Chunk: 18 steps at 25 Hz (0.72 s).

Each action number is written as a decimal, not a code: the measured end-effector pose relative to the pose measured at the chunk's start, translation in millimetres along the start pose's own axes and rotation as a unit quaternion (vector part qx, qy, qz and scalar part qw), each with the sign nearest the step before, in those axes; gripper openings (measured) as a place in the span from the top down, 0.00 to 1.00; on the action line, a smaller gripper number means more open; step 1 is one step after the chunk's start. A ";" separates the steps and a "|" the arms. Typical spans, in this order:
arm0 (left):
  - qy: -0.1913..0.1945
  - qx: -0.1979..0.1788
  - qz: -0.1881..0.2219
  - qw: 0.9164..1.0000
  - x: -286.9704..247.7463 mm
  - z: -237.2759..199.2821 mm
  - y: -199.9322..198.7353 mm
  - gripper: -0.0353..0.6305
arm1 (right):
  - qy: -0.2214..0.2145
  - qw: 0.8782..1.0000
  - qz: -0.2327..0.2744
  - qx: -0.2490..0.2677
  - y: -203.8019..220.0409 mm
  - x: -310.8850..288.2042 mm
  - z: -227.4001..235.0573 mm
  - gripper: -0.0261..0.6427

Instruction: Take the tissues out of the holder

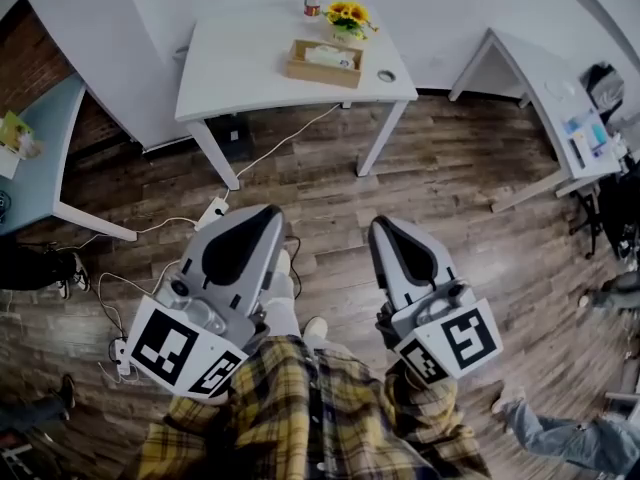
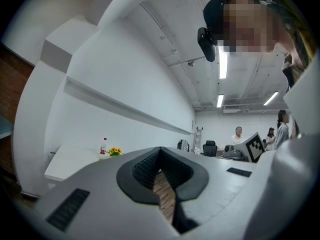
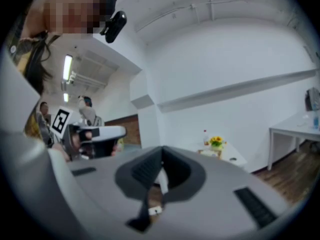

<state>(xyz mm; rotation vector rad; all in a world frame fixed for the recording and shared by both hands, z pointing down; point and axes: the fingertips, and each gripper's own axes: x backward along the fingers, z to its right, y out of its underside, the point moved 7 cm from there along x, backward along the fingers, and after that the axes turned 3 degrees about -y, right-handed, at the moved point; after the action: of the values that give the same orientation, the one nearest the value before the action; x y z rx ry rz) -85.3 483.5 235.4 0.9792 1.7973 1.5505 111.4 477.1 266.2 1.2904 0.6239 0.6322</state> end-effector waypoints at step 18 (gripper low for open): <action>0.076 -0.005 -0.018 0.997 -112.2 -150.8 -24.4 0.92 | 0.025 1.000 -0.004 0.017 -20.0 -190.1 47.1 0.95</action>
<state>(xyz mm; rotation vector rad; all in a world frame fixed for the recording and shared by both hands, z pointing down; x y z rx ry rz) -146.3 304.1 231.9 0.8398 1.8980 1.6483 18.0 303.8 267.1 1.3055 0.6830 0.6522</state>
